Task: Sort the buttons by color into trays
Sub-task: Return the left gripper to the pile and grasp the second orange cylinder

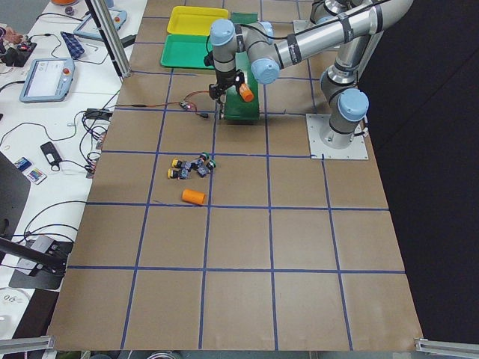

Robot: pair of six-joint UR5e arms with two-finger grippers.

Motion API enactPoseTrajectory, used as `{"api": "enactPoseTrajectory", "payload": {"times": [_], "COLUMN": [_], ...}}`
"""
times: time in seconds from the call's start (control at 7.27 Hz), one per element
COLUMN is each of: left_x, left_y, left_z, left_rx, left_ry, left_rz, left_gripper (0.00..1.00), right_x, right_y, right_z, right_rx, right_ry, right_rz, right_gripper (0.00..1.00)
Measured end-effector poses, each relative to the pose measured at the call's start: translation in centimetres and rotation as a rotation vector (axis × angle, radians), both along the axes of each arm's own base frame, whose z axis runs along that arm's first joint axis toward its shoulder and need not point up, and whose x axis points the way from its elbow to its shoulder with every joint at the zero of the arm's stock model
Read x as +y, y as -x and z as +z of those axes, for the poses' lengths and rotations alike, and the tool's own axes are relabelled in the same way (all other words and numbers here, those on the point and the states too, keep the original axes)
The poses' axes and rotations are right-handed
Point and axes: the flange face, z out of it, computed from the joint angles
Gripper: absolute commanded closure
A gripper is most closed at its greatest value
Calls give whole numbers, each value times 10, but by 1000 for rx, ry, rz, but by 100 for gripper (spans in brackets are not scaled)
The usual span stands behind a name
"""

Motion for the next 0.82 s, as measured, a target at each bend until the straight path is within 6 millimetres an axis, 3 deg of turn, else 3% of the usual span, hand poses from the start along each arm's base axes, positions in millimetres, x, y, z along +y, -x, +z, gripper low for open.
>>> {"api": "enactPoseTrajectory", "payload": {"times": [0.41,0.82], "left_x": [-49,-69], "left_y": [-127,-253], "left_z": [-36,-68], "left_rx": [-5,-61], "left_ry": [52,94], "left_rz": [-100,123], "left_gripper": [0,0], "right_x": [0,0], "right_y": [0,1], "right_z": [-1,-1], "right_rx": [4,5], "right_ry": [-3,-6], "right_rz": [0,0], "right_gripper": [0,0]}}
